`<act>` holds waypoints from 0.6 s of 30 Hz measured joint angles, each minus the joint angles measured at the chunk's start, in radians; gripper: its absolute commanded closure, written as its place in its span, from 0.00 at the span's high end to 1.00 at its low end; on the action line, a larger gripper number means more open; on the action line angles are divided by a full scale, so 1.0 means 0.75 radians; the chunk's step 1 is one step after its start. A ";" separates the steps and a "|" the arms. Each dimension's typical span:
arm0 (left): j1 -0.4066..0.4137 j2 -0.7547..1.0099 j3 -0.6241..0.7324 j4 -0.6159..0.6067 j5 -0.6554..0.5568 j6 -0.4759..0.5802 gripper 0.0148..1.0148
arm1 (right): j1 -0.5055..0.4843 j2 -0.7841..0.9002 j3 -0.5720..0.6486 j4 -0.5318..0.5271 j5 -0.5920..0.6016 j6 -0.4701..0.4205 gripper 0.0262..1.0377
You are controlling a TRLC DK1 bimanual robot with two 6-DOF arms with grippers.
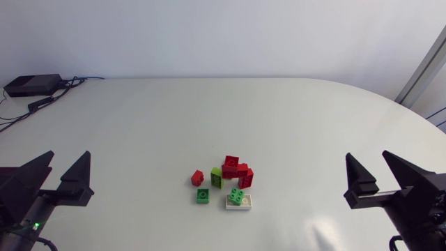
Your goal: Sort duplo bricks by size, large to the right and small to the left
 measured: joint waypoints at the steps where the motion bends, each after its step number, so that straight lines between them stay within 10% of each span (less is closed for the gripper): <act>1: 0.000 0.000 0.000 0.000 0.000 0.000 0.97 | 0.000 0.000 0.000 0.000 0.000 0.000 0.97; 18: -0.013 0.000 0.000 0.000 0.000 0.000 0.97 | 0.002 0.000 0.000 0.000 0.000 0.000 0.97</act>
